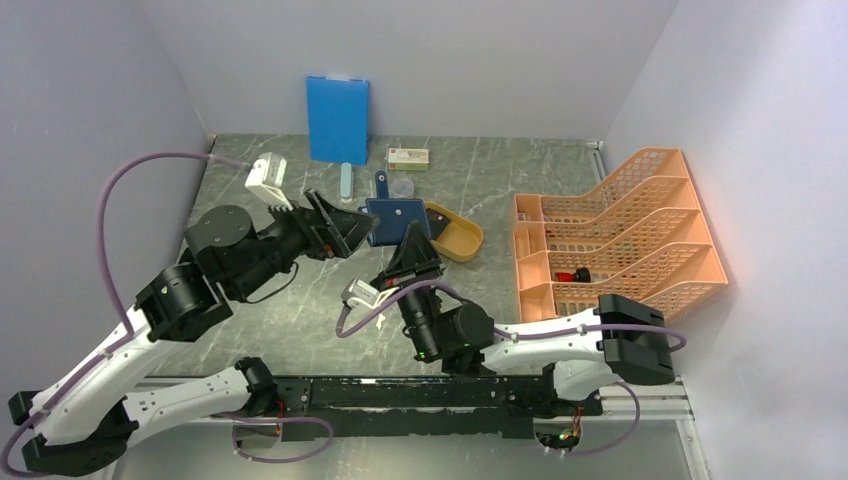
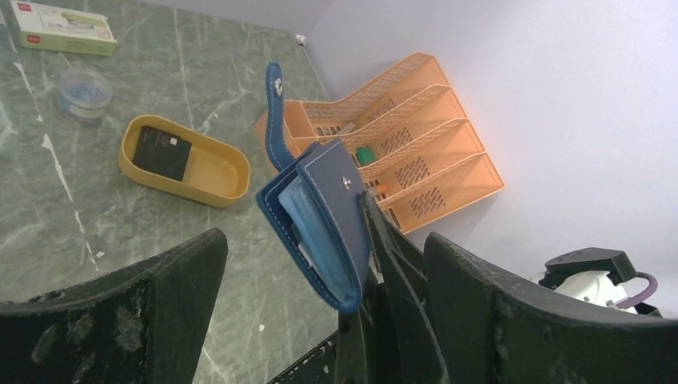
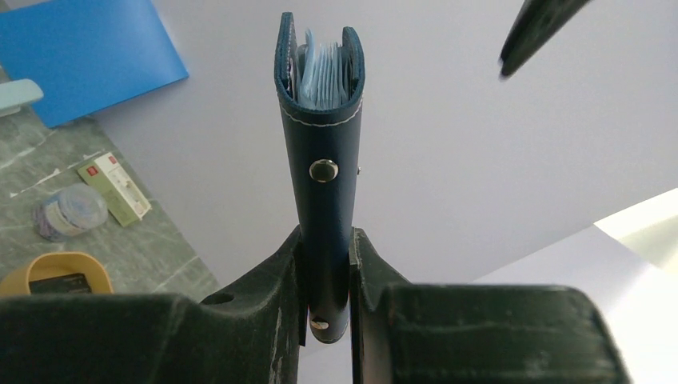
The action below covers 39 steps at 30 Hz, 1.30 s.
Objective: Put the credit cards into the card holder
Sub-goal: Adjust the card holder.
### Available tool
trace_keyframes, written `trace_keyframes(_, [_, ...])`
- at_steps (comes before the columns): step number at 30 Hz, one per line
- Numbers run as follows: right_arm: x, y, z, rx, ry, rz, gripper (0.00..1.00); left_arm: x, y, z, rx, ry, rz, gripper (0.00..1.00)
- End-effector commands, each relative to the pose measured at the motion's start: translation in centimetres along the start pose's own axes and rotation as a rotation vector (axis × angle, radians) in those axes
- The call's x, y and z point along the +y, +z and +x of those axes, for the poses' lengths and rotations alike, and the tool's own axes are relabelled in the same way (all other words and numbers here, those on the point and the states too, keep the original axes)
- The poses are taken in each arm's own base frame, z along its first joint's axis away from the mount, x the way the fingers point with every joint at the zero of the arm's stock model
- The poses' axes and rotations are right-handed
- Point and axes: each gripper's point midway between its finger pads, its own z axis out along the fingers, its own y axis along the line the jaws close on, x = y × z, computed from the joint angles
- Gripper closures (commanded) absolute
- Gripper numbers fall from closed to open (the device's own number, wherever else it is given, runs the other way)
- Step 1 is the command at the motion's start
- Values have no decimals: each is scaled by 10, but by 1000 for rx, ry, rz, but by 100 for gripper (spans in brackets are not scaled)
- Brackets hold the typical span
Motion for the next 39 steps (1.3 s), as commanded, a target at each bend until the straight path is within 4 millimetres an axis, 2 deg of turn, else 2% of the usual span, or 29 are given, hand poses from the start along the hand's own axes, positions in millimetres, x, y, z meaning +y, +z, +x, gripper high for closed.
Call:
trace_keyframes(1, [-27, -4, -4, -29, 14, 98, 100, -19, 5, -3, 8, -47, 66, 3])
trace_keyframes(4, [-30, -6, -7, -35, 7, 107, 100, -19, 9, 0, 4, -83, 69, 3])
trace_keyframes(11, [-33, -6, -7, -30, 16, 113, 100, -22, 22, 24, 95, -166, 79, 3])
trace_keyframes(16, [-35, -6, -5, -24, 25, 113, 100, -23, 24, 34, 101, -221, 117, 16])
trace_keyframes(23, [-34, -6, -6, -23, 27, 112, 100, -16, 24, 33, 78, -233, 95, 31])
trace_keyframes(29, [-34, -7, -10, -27, 29, 115, 100, -12, 24, 25, 38, -257, 70, 27])
trace_keyframes(33, [-34, -7, -11, -27, 31, 116, 100, -12, 25, 23, 27, -255, 68, 30])
trace_keyframes(35, [-34, -7, -11, -25, 32, 116, 100, -12, 26, 25, 33, -253, 69, 34])
trace_keyframes(39, [-36, -7, -11, -23, 41, 119, 100, -13, 28, 30, 48, -250, 80, 48])
